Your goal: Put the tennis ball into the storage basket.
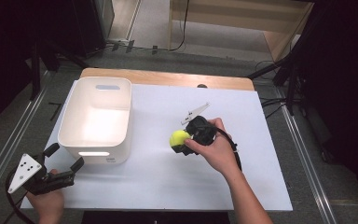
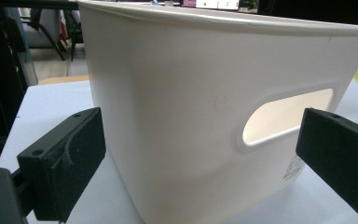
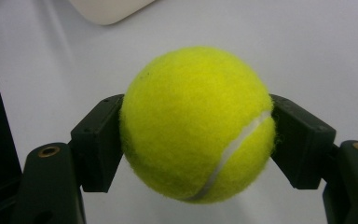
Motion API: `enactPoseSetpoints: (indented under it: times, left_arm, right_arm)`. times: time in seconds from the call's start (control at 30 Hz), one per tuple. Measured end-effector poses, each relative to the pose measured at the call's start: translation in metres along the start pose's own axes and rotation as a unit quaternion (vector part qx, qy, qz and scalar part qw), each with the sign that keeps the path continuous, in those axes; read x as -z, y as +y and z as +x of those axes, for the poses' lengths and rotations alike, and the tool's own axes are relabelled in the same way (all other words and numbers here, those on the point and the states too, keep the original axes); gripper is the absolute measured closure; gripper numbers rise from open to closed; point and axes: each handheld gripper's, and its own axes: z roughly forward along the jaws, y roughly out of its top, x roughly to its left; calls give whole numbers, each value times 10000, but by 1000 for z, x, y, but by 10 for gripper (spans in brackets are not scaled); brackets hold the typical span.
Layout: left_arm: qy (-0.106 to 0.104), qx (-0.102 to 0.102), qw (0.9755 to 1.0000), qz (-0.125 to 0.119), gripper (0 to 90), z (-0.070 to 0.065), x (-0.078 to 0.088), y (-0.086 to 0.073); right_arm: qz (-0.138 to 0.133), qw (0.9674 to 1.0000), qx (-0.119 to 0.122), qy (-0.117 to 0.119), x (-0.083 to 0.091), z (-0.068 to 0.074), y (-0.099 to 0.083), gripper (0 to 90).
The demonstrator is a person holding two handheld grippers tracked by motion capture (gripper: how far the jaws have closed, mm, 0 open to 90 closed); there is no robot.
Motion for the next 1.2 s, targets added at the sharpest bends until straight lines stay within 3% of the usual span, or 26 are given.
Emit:
enactPoseSetpoints:
  times: [1.2]
  left_arm:
    - [-7, 9, 10000, 3, 14, 0, 0, 0]
  right_arm:
    - [-171, 9992, 309, 191, -3, 12, 44, 247]
